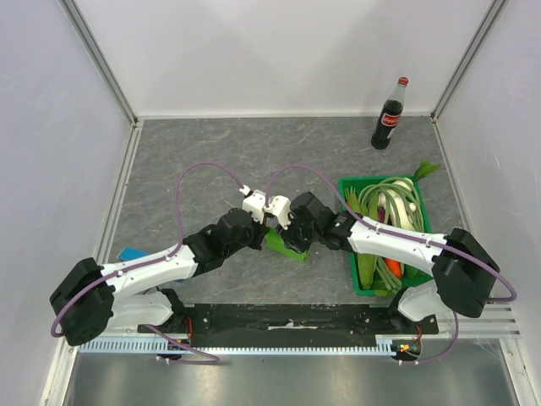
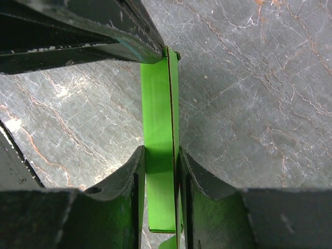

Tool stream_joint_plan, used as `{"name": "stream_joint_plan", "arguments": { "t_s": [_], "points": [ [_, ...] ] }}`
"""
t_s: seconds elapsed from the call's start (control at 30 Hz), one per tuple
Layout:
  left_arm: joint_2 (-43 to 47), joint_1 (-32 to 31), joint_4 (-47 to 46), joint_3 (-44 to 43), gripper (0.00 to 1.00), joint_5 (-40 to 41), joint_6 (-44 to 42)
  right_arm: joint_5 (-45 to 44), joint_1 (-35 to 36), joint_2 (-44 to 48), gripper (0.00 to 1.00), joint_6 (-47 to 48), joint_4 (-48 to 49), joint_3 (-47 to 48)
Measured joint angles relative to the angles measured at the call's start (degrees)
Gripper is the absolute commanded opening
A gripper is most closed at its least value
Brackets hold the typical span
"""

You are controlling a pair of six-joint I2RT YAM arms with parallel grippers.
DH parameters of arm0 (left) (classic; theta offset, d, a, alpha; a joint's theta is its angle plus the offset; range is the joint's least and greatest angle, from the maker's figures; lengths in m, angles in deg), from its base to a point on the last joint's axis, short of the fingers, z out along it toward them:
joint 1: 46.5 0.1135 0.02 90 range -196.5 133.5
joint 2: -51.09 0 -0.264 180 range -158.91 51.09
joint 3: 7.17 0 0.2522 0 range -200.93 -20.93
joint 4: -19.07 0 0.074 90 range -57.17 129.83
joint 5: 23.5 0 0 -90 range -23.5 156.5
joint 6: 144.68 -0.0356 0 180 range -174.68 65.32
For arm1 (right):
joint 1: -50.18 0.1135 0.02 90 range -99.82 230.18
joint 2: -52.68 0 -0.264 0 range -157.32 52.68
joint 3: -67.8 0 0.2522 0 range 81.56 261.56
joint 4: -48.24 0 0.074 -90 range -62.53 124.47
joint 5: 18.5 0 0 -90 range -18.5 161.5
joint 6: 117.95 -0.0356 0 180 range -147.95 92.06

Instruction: Fold the paper box

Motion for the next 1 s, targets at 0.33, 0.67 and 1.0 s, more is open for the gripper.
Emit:
{"name": "stream_joint_plan", "arguments": {
  "t_s": [0.33,0.67,1.0],
  "points": [
    [-0.02,-1.07,-2.38,1.33,0.02,2.40,1.29,-0.59,0.00,0.04,0.23,-0.55,0.09,0.00],
    [-1.20,-2.75,-3.98,2.01,0.02,6.49,6.01,-1.09,0.02,0.13,0.22,-1.33,0.48,-0.24],
    [0.09,-5.44,-5.40,4.15,0.02,11.74,8.15,-1.46,0.72,0.20,0.22,-0.59,0.85,-0.44]
  ]
}}
